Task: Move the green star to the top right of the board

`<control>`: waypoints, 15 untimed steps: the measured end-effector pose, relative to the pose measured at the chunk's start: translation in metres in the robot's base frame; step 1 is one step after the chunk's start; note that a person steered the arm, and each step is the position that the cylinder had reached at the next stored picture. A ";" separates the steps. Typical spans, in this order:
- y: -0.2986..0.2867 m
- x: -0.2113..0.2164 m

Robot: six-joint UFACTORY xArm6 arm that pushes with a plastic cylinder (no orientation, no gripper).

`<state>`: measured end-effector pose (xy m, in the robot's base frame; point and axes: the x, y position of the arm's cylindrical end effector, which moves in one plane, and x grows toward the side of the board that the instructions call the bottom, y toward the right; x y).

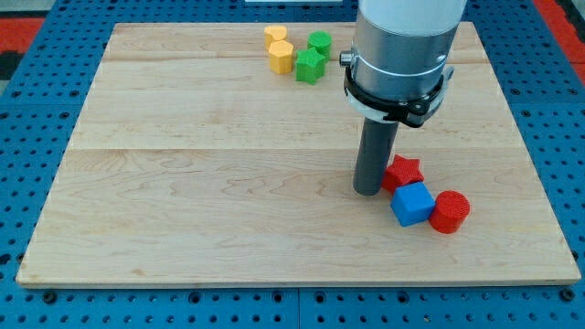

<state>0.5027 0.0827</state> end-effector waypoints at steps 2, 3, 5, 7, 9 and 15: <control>-0.009 -0.072; -0.042 -0.110; -0.101 -0.137; -0.097 -0.141; -0.096 -0.140; 0.003 -0.214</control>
<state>0.2884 0.0852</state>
